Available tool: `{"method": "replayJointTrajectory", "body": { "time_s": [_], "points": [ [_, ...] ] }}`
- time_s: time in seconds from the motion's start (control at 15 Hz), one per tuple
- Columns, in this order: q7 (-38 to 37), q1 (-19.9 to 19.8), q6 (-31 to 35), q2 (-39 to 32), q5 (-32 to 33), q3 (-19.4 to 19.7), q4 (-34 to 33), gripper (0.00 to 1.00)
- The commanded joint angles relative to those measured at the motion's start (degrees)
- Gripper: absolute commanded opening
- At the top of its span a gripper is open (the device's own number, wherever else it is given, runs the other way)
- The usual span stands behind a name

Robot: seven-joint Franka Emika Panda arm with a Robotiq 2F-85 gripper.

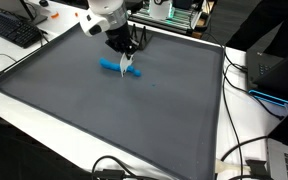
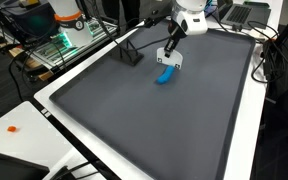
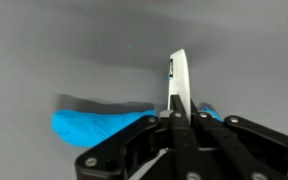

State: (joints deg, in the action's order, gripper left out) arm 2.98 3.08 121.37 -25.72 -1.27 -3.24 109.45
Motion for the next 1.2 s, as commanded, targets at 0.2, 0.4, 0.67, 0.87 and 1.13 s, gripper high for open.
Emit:
{"method": "replayJointTrajectory", "body": {
  "time_s": [0.2,0.4,0.67,0.87,1.13],
  "points": [
    [-0.2,0.2,-0.9,3.8,1.3,0.3,1.2,0.01],
    [0.1,0.0,-0.8,5.2,2.2,0.8,1.1,0.01],
    [0.5,-0.4,0.3,5.3,4.1,1.5,0.8,0.01],
    [0.3,-0.6,1.0,4.6,5.0,2.0,0.6,0.01],
    [0.6,-0.6,2.4,3.7,5.7,2.2,0.5,0.01]
  ]
}}
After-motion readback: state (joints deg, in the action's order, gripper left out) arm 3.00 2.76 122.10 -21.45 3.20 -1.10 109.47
